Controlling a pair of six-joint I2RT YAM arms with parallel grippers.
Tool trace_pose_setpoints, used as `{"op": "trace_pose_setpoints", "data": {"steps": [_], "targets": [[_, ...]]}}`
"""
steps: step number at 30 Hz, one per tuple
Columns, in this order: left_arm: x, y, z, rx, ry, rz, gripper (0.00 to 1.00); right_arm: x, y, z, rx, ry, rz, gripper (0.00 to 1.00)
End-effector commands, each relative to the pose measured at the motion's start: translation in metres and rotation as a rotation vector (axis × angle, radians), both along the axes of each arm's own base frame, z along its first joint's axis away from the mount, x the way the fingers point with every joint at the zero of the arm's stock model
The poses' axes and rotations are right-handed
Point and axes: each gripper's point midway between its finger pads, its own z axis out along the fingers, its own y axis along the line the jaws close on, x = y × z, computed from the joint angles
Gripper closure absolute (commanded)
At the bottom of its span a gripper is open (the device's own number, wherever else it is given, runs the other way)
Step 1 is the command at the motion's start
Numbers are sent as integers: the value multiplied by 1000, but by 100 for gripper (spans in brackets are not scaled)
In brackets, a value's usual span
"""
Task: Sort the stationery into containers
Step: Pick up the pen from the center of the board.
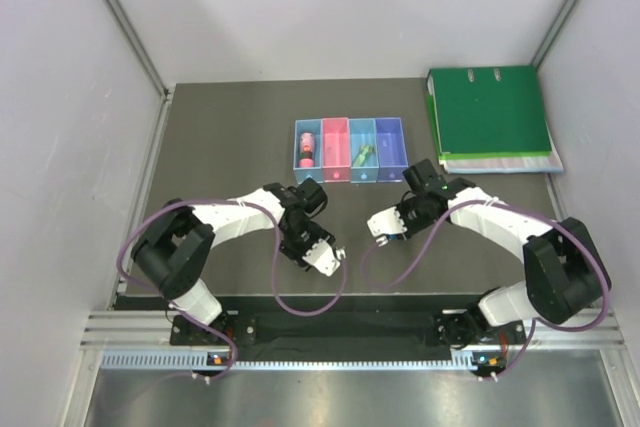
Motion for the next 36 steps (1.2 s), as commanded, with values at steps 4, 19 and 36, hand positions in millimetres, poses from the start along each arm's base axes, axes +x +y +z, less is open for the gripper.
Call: {"op": "trace_pose_setpoints", "data": {"steps": [4,19,36], "targets": [[8,-1,-15,-34,-70,54,45,2,-1,15,60,-2,-47,64],[9,5,-21,23,-44,93,100,7,-1,11,56,9,-16,36],[23,1,17,-44,-127,246,100,25,16,-16,-4,103,134,22]]}}
